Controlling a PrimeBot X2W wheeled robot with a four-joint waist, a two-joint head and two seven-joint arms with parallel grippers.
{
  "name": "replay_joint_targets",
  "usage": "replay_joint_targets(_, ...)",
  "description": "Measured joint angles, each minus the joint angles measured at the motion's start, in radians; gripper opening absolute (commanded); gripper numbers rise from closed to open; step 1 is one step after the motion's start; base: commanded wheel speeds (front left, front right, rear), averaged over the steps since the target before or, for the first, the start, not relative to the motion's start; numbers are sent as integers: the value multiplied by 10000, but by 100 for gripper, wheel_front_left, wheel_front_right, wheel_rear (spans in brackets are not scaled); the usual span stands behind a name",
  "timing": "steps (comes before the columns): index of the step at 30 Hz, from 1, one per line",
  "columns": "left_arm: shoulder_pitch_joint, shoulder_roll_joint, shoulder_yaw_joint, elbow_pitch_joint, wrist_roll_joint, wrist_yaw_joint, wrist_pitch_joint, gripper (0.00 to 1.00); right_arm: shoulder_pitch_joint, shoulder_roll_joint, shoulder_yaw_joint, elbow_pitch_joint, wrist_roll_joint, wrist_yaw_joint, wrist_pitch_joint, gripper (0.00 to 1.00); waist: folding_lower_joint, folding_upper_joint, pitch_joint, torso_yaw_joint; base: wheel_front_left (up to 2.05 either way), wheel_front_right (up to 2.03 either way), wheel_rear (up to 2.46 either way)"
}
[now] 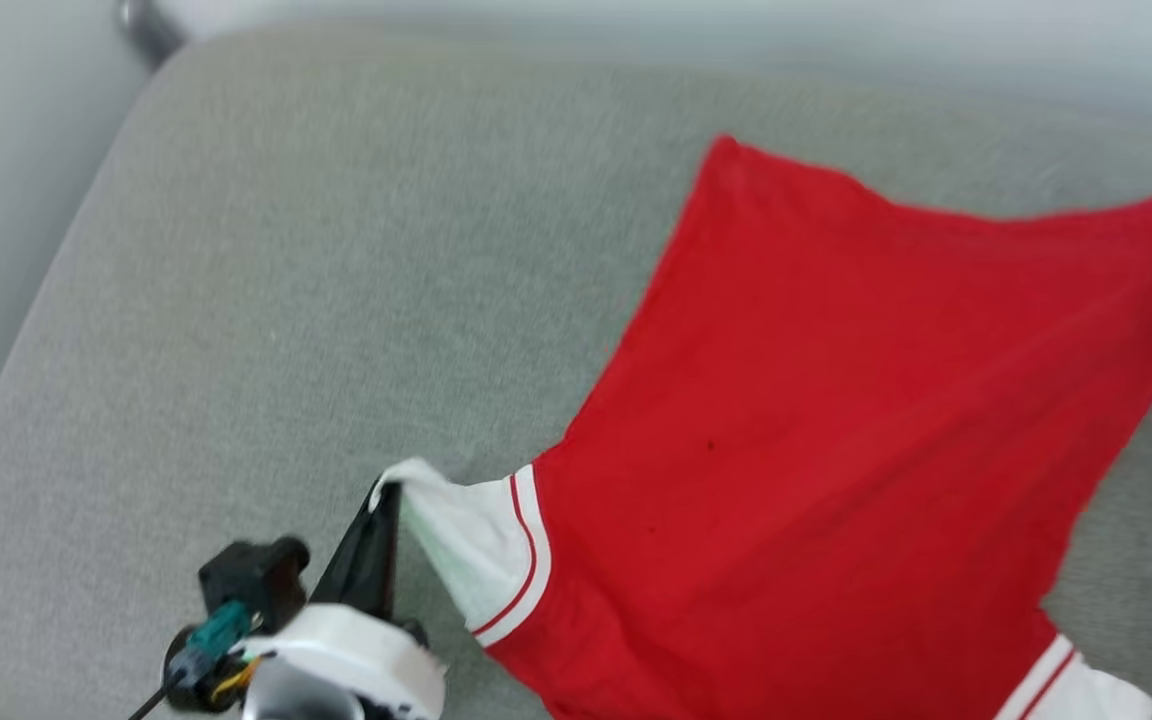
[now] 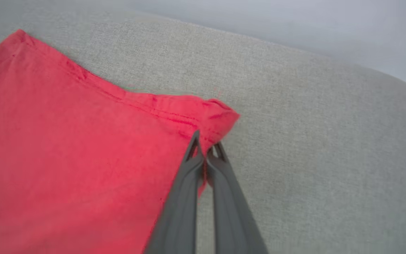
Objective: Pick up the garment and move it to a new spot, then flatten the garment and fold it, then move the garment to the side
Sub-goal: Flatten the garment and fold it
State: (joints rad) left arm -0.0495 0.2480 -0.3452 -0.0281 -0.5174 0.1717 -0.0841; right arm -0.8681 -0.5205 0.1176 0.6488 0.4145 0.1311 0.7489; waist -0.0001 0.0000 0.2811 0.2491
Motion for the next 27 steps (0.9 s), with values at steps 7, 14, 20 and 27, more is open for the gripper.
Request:
replay_joint_targets(7, 1161, 456, 523, 113, -389, 341, 232, 0, 2533, -803, 412, -1252, 734, 0, 368, 0, -2, 0, -1429, -667, 0, 0, 0)
replay_joint_targets(14, 2241, 867, 1012, -146, -688, 748, 462, 0, 6064, -867, -182, -2362, 1233, 0, 1055, 0, -3, 0, -2494, -1755, 0, 0, 0)
replay_joint_targets(20, 2491, 949, 1126, -247, -786, 863, 579, 0, 8543, -130, -970, -2899, 1450, 0, 1313, 0, -3, 0, -2869, -2654, 0, 0, 0)
replay_joint_targets(27, 2497, 1034, 1114, -272, -838, 878, 696, 0, 9309, 685, -1467, -3388, 1473, -2, 757, 100, -2, 0, -2874, -3208, 0, 0, 0)
